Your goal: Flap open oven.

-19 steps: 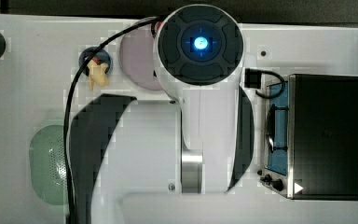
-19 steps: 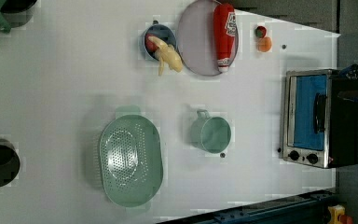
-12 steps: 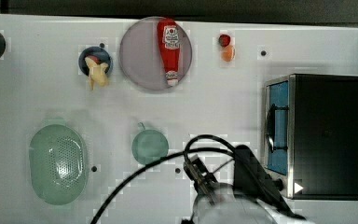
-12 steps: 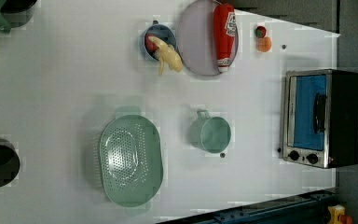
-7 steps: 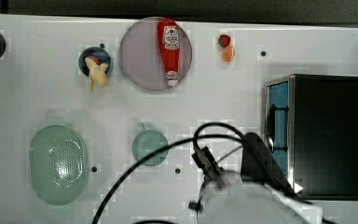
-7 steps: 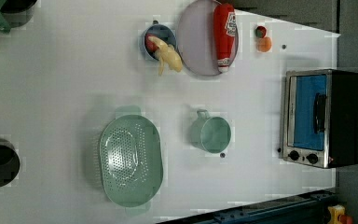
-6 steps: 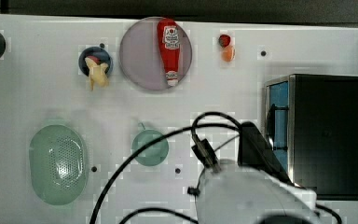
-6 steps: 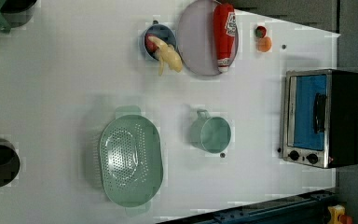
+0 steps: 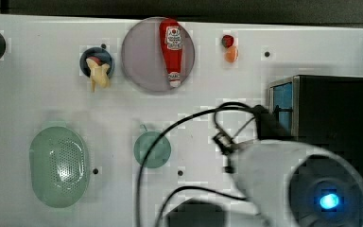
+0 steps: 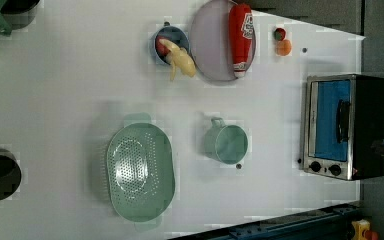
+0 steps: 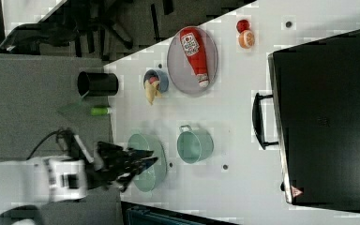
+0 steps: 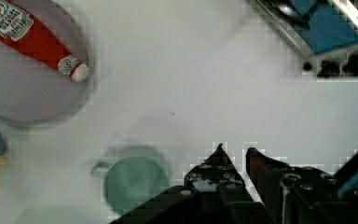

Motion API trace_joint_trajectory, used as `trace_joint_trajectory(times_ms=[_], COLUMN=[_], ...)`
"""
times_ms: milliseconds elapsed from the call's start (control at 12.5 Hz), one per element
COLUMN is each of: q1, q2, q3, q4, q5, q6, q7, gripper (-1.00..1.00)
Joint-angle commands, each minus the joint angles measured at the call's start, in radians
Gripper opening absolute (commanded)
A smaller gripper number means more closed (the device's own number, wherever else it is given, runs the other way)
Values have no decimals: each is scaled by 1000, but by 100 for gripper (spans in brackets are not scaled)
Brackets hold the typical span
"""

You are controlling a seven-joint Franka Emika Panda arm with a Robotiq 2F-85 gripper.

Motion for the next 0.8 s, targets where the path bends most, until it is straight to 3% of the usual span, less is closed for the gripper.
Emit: trace_joint_trajectory(times_ms=[80,400,800], q1=[-31,-36,-41], q2=[47,151,289], q3=[-79,-170,-231], q4=[-32,-46,-80], q5=[-38,-70,-97], q6=[92,295,515], q7=[-443,-820,-900], gripper=[-65,-65,-65])
